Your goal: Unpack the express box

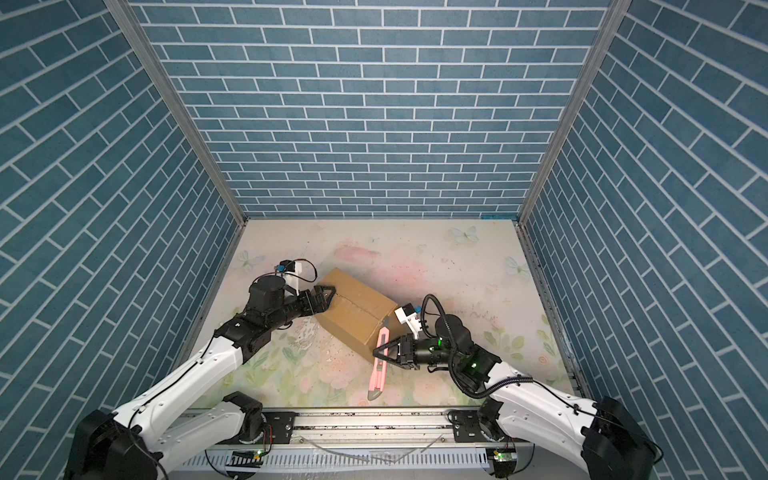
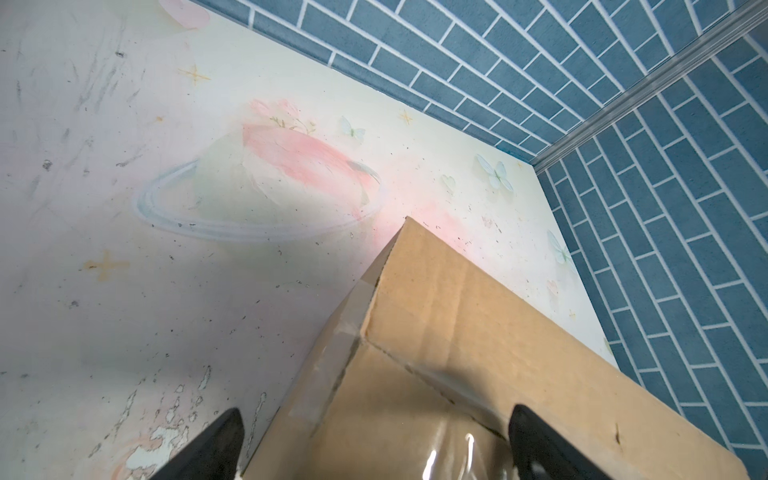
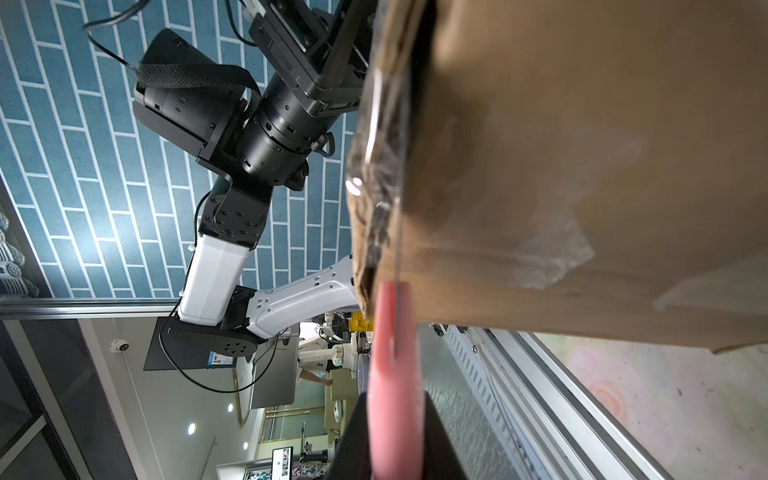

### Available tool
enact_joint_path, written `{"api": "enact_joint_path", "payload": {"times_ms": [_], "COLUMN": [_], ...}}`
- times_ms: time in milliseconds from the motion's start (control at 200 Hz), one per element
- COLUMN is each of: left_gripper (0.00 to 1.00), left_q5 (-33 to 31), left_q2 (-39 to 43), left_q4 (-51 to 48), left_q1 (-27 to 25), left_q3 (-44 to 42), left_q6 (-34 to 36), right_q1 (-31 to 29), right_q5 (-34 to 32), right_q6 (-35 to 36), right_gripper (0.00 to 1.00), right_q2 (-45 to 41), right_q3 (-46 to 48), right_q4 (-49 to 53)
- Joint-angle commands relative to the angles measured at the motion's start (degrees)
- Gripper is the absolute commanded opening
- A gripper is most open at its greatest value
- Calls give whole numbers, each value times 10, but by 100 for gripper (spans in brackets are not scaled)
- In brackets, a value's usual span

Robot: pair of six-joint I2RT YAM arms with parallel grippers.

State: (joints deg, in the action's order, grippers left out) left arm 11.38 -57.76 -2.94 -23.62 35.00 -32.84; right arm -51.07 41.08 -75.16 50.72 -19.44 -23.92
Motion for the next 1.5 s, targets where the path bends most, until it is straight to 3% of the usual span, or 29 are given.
{"api": "enact_joint_path", "payload": {"times_ms": [0,305,565,925,1070,1205,1356,1496], "left_gripper": [100,100,100,100,100,100,100,100], "left_q5": [-16,-51,-15,14,-47,-137,-256,-334], "left_q2": [6,30,6,89,157,177,132,69], "left_q4": [-14,-62,-125,-235,-261,-212,-81,29], "left_q1": [-2,4,32,20,-50,-162,-292,-364], "left_q3": [8,37,115,89,59,17,-26,-31], "left_q6": [0,30,66,-42,-107,-178,-215,-207], "right_q1": [-3,-4,-7,-17,-19,-20,-22,-25], "right_q5": [-1,10,21,32,33,30,27,24], "right_q6": [12,7,-1,-11,-11,-11,-16,-20], "right_gripper": [0,0,0,0,0,0,0,0], "right_q2": [-14,-16,-33,-40,-43,-39,-31,-29], "right_q3": [2,4,16,22,22,22,17,13], "right_q4": [0,5,9,2,5,3,-5,-9]}}
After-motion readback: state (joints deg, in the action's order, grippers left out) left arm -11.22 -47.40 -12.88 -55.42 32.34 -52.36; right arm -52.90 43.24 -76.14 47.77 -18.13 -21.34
